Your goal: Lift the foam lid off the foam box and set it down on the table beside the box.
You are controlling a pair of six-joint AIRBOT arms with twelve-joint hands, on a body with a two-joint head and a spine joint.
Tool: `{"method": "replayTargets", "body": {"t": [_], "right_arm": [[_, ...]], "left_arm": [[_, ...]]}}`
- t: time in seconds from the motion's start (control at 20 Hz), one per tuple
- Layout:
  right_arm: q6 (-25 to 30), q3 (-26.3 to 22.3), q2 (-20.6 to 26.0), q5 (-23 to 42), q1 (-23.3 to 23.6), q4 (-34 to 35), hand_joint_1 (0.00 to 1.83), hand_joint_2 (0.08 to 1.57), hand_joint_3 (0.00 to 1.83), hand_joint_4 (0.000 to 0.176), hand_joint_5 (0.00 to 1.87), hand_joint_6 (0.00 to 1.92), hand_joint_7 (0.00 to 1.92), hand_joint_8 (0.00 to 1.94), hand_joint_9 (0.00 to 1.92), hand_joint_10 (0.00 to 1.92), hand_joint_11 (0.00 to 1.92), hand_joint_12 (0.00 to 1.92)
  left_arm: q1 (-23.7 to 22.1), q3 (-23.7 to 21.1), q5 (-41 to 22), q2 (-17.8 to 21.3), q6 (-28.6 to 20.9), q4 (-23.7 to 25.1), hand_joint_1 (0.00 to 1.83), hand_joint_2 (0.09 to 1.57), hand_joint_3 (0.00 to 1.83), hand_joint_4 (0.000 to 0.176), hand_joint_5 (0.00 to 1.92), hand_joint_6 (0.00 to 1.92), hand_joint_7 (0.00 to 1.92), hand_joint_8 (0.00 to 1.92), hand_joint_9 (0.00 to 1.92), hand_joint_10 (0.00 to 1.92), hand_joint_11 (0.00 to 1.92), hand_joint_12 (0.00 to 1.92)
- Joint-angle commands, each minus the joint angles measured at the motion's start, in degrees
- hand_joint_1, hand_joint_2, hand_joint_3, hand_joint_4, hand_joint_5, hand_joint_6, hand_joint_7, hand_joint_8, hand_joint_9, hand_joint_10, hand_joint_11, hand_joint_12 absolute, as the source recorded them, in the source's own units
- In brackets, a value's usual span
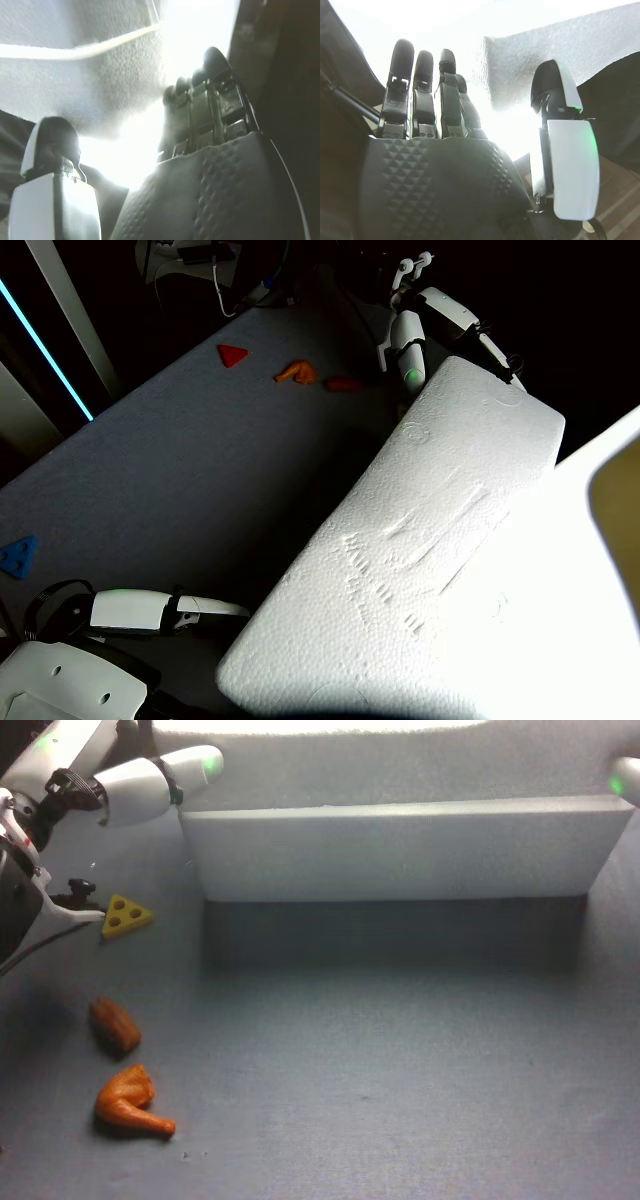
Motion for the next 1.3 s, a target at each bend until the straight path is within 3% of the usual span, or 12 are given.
{"method": "replayTargets", "body": {"t": [0.0, 0.1, 0.2, 0.25, 0.3, 0.45, 0.5, 0.55, 0.7, 0.9, 1.05, 1.25], "right_arm": [[0.67, -0.06, 0.69, 7.25, 0.83, -3.38, 0.55, 1.15, 0.00, 0.000, 0.00, 0.28, 0.27, 0.02, 0.00, 0.64, 0.00, 1.23], [0.72, -0.17, 0.69, 7.52, 0.83, -3.78, 0.54, 1.15, 0.00, 0.000, 0.02, 0.40, 0.36, 0.05, 0.01, 0.87, 0.00, 1.48], [0.72, -0.48, 0.69, 7.83, 0.83, -4.23, 0.53, 1.14, 0.00, 0.000, 0.00, 0.45, 0.27, 0.01, 0.00, 0.59, 0.00, 1.37], [0.72, -0.69, 0.69, 8.05, 0.84, -4.44, 0.52, 1.15, 0.00, 0.000, 0.03, 0.73, 0.40, 0.10, 0.00, 0.98, 0.00, 1.63], [0.72, -0.78, 0.69, 8.22, 0.84, -4.55, 0.54, 1.16, 0.00, 0.000, 0.08, 0.89, 0.42, 0.17, 0.00, 1.06, 0.00, 1.78], [0.79, -1.55, 0.69, 9.14, 0.84, -5.32, 0.53, 1.17, 0.00, 0.000, 0.18, 1.06, 0.39, 0.76, 0.16, 1.29, 0.00, 1.92], [0.86, -2.20, 0.93, 9.75, 0.84, -5.71, 0.55, 1.15, 0.00, 0.000, 0.06, 1.14, 0.28, 0.83, 0.04, 1.32, 0.00, 1.92], [0.88, -2.83, 1.25, 10.35, 0.84, -6.09, 0.55, 1.15, 0.00, 0.000, 0.03, 1.11, 0.21, 0.71, 0.01, 1.09, 0.00, 1.78], [0.88, -4.92, 2.74, 12.26, 0.41, -7.54, 0.56, 1.16, 0.00, 0.000, 0.01, 1.14, 0.20, 0.85, 0.00, 1.23, 0.00, 1.92], [0.88, -6.70, 4.06, 14.65, -0.06, -9.12, 0.52, 1.21, 0.01, 0.000, 0.11, 1.24, 0.44, 1.04, 0.38, 1.35, 0.20, 1.92], [0.88, -7.98, 5.11, 16.26, -0.07, -10.60, 0.55, 1.20, 0.00, 0.000, 0.09, 1.29, 0.37, 1.16, 0.30, 1.49, 0.21, 1.92], [0.68, -10.48, 6.97, 18.27, -0.90, -12.60, 0.53, 1.22, 0.00, 0.000, 0.19, 1.31, 0.53, 1.23, 0.56, 1.46, 0.50, 1.92]], "left_arm": [[-1.06, -0.40, -8.65, 0.43, -0.67, 2.93, 0.45, 1.05, 0.00, 0.000, 0.29, 0.01, 0.09, 0.00, 0.03, 0.01, 0.00, 0.29], [-1.29, -1.07, -9.69, 1.07, -0.67, 3.57, 0.46, 1.04, 0.00, 0.000, 0.29, 0.01, 0.12, 0.01, 0.07, 0.02, 0.00, 0.35], [-1.47, -1.70, -10.68, 1.69, -0.66, 4.03, 0.46, 1.03, 0.00, 0.000, 0.29, 0.00, 0.14, 0.00, 0.09, 0.03, 0.00, 0.53], [-1.54, -1.95, -11.18, 1.93, -0.66, 4.19, 0.45, 1.00, 0.00, 0.000, 0.30, 0.01, 0.15, 0.00, 0.09, 0.02, 0.00, 0.48], [-1.55, -2.15, -11.58, 2.09, -0.74, 4.35, 0.44, 0.98, 0.00, 0.011, 0.29, 0.00, 0.12, 0.00, 0.06, 0.01, 0.00, 0.47], [-1.18, -3.35, -13.12, 3.06, -0.74, 4.89, 0.50, 1.00, 0.00, 0.000, 0.25, 0.01, 0.13, 0.01, 0.11, 0.03, 0.00, 1.19], [-0.87, -3.87, -13.87, 3.45, -0.74, 4.91, 0.50, 1.00, 0.00, 0.000, 0.24, 0.01, 0.13, 0.01, 0.11, 0.04, 0.00, 1.29], [-0.56, -4.39, -14.53, 3.82, -0.74, 4.92, 0.51, 1.00, 0.00, 0.000, 0.25, 0.01, 0.16, 0.01, 0.14, 0.06, 0.00, 1.35], [0.69, -6.29, -17.01, 5.18, -0.73, 5.21, 0.56, 1.03, 0.01, 0.000, 0.27, 0.01, 0.15, 0.00, 0.12, 0.08, 0.00, 1.37], [1.96, -7.84, -19.43, 6.16, -0.67, 5.72, 0.55, 1.06, 0.01, 0.000, 0.28, 0.01, 0.17, 0.01, 0.15, 0.12, 0.00, 1.43], [2.67, -8.86, -20.79, 6.81, -0.49, 6.09, 0.49, 1.07, 0.01, 0.000, 0.31, 0.02, 0.19, 0.01, 0.12, 0.13, 0.00, 1.25], [4.59, -11.51, -23.30, 8.88, 0.30, 6.73, 0.43, 1.13, 0.00, 0.000, 0.32, 0.00, 0.27, 0.00, 0.08, 0.39, 0.00, 1.33]]}}
